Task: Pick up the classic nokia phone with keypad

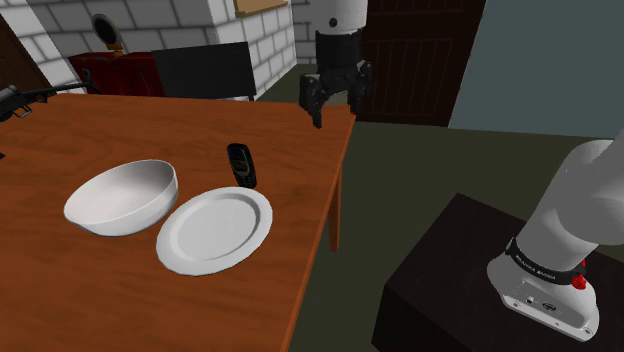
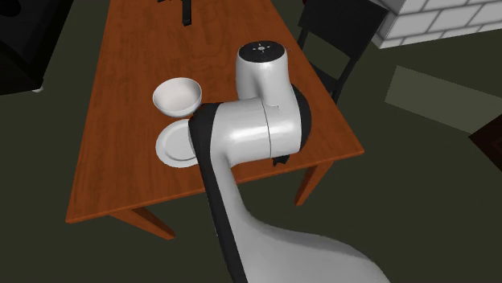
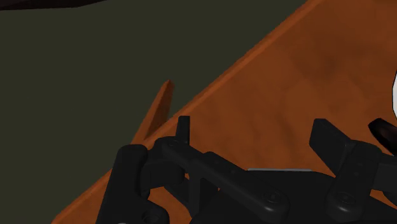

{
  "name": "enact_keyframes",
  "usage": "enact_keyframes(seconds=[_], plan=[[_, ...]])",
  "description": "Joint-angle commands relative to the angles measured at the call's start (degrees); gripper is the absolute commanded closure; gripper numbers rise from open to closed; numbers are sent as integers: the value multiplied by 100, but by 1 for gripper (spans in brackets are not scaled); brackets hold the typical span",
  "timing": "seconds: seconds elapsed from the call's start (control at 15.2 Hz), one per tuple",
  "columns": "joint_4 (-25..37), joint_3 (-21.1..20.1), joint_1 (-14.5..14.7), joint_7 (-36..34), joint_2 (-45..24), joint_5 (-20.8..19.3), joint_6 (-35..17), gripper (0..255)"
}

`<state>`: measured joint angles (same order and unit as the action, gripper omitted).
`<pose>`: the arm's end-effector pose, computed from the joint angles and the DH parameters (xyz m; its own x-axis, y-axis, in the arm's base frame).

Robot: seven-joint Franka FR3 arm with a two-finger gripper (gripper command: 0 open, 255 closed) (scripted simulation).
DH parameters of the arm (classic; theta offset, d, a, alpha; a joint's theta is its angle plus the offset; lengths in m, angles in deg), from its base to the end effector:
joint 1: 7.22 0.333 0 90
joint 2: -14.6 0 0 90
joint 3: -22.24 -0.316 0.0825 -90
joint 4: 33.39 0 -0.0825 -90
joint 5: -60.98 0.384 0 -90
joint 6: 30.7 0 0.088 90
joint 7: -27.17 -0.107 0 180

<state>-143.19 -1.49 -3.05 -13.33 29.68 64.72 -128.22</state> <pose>0.4168 0.2519 0.5954 0.9706 -0.2361 0.0472 -0.2369 -0.9715 0.0122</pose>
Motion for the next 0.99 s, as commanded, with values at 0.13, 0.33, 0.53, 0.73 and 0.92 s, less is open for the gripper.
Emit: enact_keyframes(seconds=[0.13, 0.33, 0.53, 0.73, 0.92], plan=[[720, -413, 77, -722, -805, -345, -94, 0], [1405, -673, 208, -1269, -1515, -744, -59, 0], [2216, -849, 461, -1799, -2295, -1230, 79, 0], [3199, -918, 860, -2257, -3139, -1759, 341, 0], [4347, -863, 1385, -2564, -3993, -2246, 715, 0]])
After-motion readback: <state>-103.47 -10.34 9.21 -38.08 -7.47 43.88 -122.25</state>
